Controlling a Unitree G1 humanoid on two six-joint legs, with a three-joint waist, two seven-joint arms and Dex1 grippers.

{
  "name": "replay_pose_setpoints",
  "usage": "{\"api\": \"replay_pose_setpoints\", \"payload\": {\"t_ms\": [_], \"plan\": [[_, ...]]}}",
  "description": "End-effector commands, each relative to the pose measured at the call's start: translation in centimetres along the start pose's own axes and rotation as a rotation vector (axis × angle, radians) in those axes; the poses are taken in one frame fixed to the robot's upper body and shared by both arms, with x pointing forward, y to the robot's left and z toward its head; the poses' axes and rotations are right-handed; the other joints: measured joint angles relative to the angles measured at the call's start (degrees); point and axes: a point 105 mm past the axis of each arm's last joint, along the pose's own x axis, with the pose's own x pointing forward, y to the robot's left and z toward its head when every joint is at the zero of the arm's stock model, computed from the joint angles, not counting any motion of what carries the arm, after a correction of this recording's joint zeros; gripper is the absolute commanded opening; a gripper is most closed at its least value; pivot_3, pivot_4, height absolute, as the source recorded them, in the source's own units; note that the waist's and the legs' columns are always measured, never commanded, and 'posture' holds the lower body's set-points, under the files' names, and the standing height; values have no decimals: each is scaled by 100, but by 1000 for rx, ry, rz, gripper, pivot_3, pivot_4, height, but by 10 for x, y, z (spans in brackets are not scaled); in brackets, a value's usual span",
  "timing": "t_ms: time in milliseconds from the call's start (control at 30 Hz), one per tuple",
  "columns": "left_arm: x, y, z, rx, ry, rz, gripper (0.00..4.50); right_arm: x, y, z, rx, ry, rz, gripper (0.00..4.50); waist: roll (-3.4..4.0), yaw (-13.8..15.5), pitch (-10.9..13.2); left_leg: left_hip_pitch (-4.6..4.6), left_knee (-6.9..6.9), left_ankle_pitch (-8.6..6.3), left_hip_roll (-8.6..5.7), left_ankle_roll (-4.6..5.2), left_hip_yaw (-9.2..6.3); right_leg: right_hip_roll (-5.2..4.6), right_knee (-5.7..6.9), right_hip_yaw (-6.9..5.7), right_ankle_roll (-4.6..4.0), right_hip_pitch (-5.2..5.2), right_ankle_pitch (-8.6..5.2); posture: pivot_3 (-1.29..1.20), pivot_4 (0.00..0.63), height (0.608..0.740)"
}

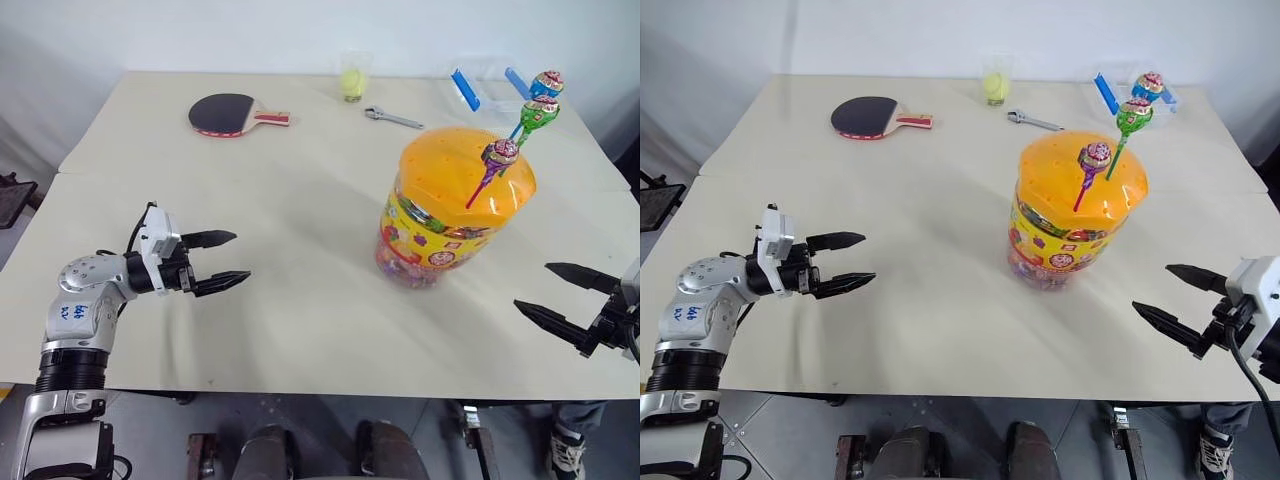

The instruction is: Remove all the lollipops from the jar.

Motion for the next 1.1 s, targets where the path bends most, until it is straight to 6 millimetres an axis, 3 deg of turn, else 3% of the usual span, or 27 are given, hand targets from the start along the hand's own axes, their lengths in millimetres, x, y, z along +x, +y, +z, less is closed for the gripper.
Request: {"api": "replay_pose_setpoints", "payload": {"t_ms": [33, 267, 400, 600, 767, 900, 1100], "plan": [[-3, 2, 18, 49, -20, -5, 4500, -5, -5, 14, -37, -36, -33, 4473, 0, -2, 0, 0, 0, 0, 0, 0, 0, 0, 0, 0, 0, 0, 0, 0, 150, 740], [0, -3, 31, -3, -15, -30, 4500, -7, -3, 27, 12, -38, -72, 4473, 0, -3, 0, 0, 0, 0, 0, 0, -3, 0, 1, 0, 0, 0, 0, 0, 150, 740], [3, -10, 41, 14, -20, -98, 4500, -10, 2, 49, 19, -97, -107, 4473, 0, 4, 0, 0, 2, 0, -1, 0, -6, -1, 3, 0, 0, 1, 0, 0, 150, 740], [11, -7, 62, 73, -76, -176, 4500, -13, 22, 67, 55, -97, -89, 4473, -13, 17, -8, -3, 3, -2, -3, -1, -9, 0, 4, -2, 0, 1, 0, 0, 150, 740], [13, -8, 82, 119, -153, -247, 4500, -11, 35, 95, 40, -170, -56, 4473, -13, -5, -8, -3, 3, -3, -4, 0, -9, 1, 4, -1, 0, 1, 0, 0, 150, 740], [14, -14, 96, 153, -193, -327, 4500, -4, 50, 120, -6, -210, 29, 4473, -14, -9, -8, -3, 4, -3, -4, 1, -10, 0, 4, -1, 0, 0, 0, 0, 150, 740], [15, -19, 107, 195, -218, -408, 4500, 25, 66, 145, -46, -273, 164, 4473, -26, -14, -15, -4, 7, -4, -4, 1, -15, 0, 4, -2, 0, 2, 0, 0, 150, 740]]}}
